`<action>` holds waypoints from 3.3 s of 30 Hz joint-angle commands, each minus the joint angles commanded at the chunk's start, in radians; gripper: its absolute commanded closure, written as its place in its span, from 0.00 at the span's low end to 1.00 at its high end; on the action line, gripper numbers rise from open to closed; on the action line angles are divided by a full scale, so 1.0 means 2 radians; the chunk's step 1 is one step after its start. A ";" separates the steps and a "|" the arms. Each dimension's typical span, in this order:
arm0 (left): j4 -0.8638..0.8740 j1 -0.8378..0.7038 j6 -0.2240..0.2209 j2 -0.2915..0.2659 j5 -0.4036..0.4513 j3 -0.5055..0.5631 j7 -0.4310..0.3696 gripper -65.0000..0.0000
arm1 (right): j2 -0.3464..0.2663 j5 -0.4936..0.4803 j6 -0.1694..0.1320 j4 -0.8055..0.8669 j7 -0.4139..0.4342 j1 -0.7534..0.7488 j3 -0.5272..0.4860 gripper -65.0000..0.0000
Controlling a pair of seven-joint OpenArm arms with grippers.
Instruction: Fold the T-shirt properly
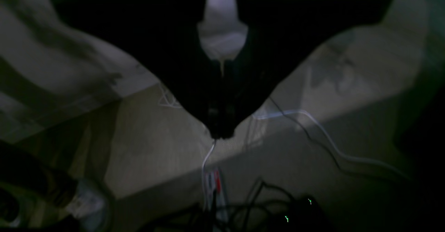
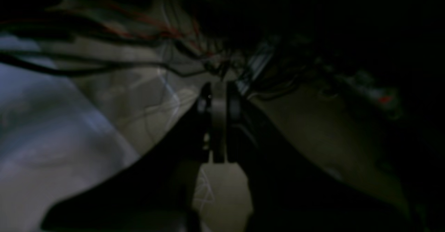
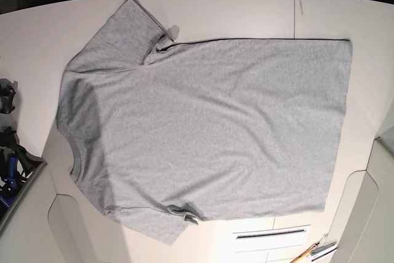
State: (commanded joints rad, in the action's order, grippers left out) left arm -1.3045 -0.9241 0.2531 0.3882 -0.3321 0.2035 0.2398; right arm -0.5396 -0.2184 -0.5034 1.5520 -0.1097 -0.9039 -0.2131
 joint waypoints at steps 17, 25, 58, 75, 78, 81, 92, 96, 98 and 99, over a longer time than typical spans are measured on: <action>-0.333 -0.109 -0.028 0.004 -0.001 -0.216 0.100 1.00 | -0.004 -0.211 -0.034 0.200 -0.043 -0.044 0.230 1.00; -0.393 -0.105 -0.065 0.006 -0.026 -0.279 0.099 0.69 | 0.016 -0.220 0.078 0.199 -0.095 0.018 0.257 0.68; -0.251 0.146 -0.105 0.064 -0.097 -0.285 0.177 0.35 | 0.047 -0.223 0.117 0.136 -0.144 0.065 0.257 0.31; -0.251 0.148 -0.023 0.064 -0.132 -0.285 0.232 0.35 | 0.047 -0.222 0.117 0.136 -0.144 0.065 0.257 0.31; -0.251 0.148 -0.009 0.064 -0.140 -0.285 0.232 0.35 | 0.047 -0.225 0.117 0.136 -0.144 0.065 0.257 0.31; -0.251 0.148 0.001 0.064 -0.157 -0.288 0.232 0.35 | 0.047 -0.228 0.117 0.135 -0.144 0.065 0.257 0.31; -0.216 0.187 0.027 0.064 -0.213 -0.300 0.261 0.35 | 0.084 -0.239 0.092 0.134 -0.146 0.065 0.257 0.31; -0.201 0.189 0.028 0.064 -0.230 -0.320 0.262 0.35 | 0.088 -0.249 0.073 0.120 -0.146 0.069 0.256 0.31; -0.195 0.189 0.034 0.064 -0.236 -0.336 0.264 0.35 | 0.088 -0.253 0.065 0.102 -0.148 0.079 0.256 0.31; -0.193 0.189 0.041 0.064 -0.241 -0.345 0.268 0.35 | 0.088 -0.255 0.062 0.089 -0.148 0.085 0.256 0.31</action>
State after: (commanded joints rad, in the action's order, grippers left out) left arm -1.6909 -0.5461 0.3351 0.5159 -0.8139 -0.4873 0.7750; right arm -0.3630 -0.7277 -0.3801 1.7309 -0.4065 -0.7334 0.2996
